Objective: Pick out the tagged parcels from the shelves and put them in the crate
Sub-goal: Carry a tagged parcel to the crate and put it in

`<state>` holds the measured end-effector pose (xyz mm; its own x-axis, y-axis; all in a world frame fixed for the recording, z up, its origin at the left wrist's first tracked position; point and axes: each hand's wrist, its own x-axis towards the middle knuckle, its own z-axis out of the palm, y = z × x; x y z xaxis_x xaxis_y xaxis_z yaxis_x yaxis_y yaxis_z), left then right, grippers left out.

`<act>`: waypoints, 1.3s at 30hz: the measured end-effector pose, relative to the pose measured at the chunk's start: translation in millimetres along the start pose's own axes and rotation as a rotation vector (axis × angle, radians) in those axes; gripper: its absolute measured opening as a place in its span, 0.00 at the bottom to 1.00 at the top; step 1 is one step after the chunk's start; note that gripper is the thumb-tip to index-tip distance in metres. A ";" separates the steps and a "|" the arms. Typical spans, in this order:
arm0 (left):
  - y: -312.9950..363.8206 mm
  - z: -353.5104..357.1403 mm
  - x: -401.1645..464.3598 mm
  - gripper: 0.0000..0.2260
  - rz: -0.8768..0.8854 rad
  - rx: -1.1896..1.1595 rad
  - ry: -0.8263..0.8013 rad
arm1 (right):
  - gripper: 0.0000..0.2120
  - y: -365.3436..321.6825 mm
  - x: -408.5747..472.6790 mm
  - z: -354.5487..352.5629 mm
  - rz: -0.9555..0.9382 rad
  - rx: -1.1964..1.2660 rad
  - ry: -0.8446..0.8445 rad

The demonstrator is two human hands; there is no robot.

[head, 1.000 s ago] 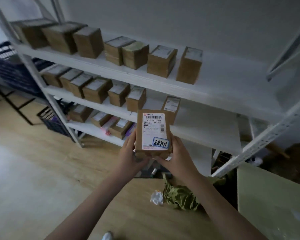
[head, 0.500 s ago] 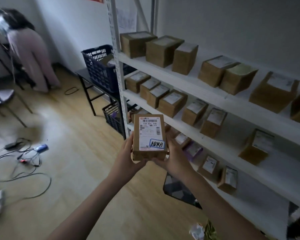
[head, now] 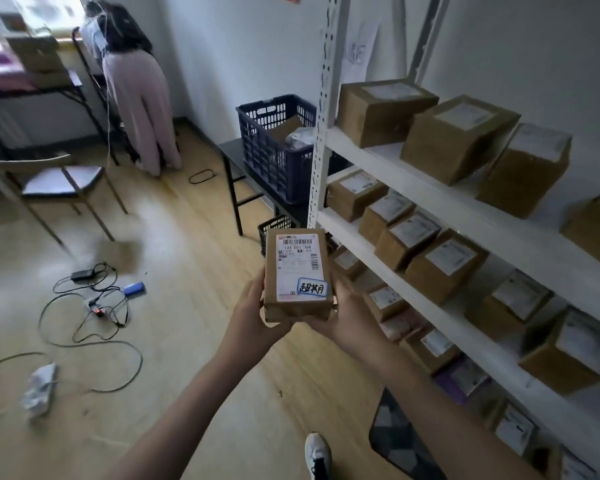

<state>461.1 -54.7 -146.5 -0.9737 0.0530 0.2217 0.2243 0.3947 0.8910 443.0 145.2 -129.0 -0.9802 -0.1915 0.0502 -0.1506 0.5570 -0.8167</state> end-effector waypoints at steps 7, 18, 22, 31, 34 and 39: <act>-29.4 -8.3 106.1 0.44 -0.027 0.025 0.111 | 0.38 7.9 132.6 -2.2 -0.067 -0.033 -0.077; -91.2 -60.2 300.2 0.43 0.004 0.031 0.132 | 0.38 3.8 347.2 19.4 -0.119 -0.011 -0.076; -138.1 -90.5 389.9 0.44 0.015 0.033 0.102 | 0.39 3.0 439.4 48.7 -0.077 0.015 -0.029; -208.2 -157.8 598.7 0.46 0.071 0.052 -0.131 | 0.38 -16.0 621.1 87.4 0.106 0.043 0.141; -223.8 -161.1 662.0 0.47 0.074 0.040 -0.209 | 0.39 -13.1 669.8 86.1 0.146 0.062 0.194; -243.0 -135.9 763.9 0.43 0.171 0.031 -0.306 | 0.38 11.4 743.0 70.3 0.180 0.042 0.307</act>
<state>-331.8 -234.8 -139.8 -0.8900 0.3916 0.2335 0.3886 0.3833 0.8379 -278.0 -47.6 -141.4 -0.9844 0.1620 0.0681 0.0275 0.5251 -0.8506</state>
